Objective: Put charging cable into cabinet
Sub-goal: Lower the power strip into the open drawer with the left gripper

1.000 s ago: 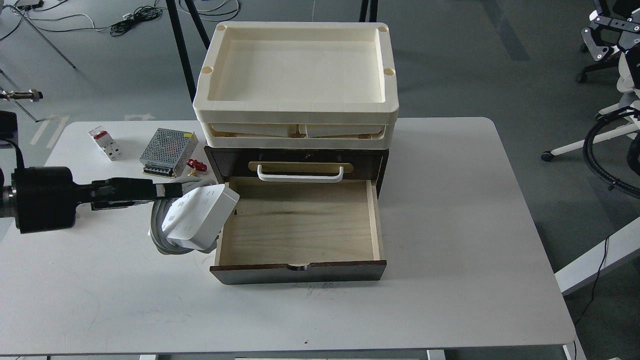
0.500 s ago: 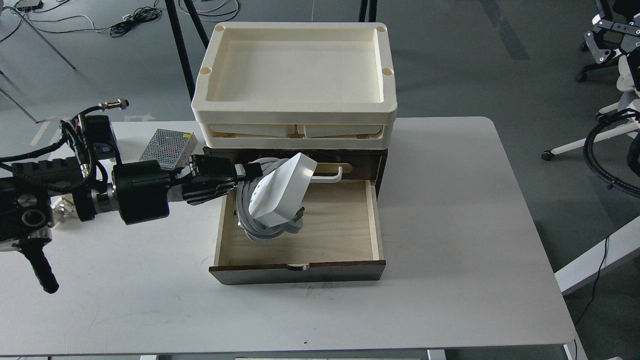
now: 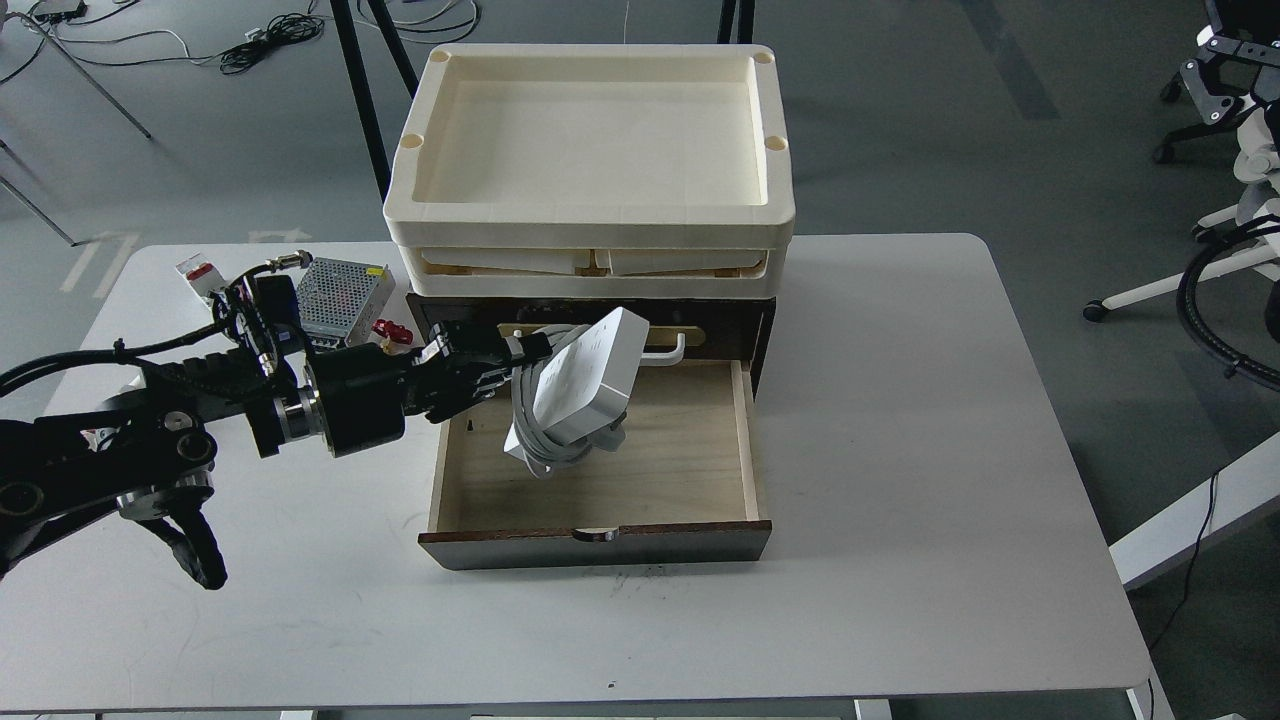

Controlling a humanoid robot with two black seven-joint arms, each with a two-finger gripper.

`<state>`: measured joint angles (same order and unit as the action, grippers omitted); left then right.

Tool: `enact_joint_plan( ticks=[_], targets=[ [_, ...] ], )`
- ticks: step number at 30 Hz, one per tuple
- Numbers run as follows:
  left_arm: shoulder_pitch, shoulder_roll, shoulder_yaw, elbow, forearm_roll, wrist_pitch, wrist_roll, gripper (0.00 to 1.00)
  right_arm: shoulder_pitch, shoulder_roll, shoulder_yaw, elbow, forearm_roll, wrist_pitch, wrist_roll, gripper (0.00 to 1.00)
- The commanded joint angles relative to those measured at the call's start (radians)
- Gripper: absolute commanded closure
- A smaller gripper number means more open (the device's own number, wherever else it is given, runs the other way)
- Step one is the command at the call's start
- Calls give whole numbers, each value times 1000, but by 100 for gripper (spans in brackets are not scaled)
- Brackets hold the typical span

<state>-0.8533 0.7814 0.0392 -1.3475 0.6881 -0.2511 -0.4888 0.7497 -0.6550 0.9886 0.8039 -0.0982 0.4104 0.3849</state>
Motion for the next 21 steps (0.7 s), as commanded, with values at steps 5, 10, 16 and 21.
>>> enact_joint_plan(
  ticks=[5, 10, 16, 21],
  targets=[
    [65, -47, -4, 25, 5, 35, 0, 100, -1, -6, 1, 1, 2, 1, 0, 1],
    [66, -65, -4, 57, 4, 64, 0, 100, -1, -8, 1, 1, 2, 1, 0, 1],
    [68, -96, -2, 123, 2, 81, 0, 100, -3, -15, 1, 1, 2, 1, 0, 1],
    [97, -114, -2, 183, 4, 78, 0, 100, -6, -18, 2, 3, 2, 1, 0, 1]
  ],
)
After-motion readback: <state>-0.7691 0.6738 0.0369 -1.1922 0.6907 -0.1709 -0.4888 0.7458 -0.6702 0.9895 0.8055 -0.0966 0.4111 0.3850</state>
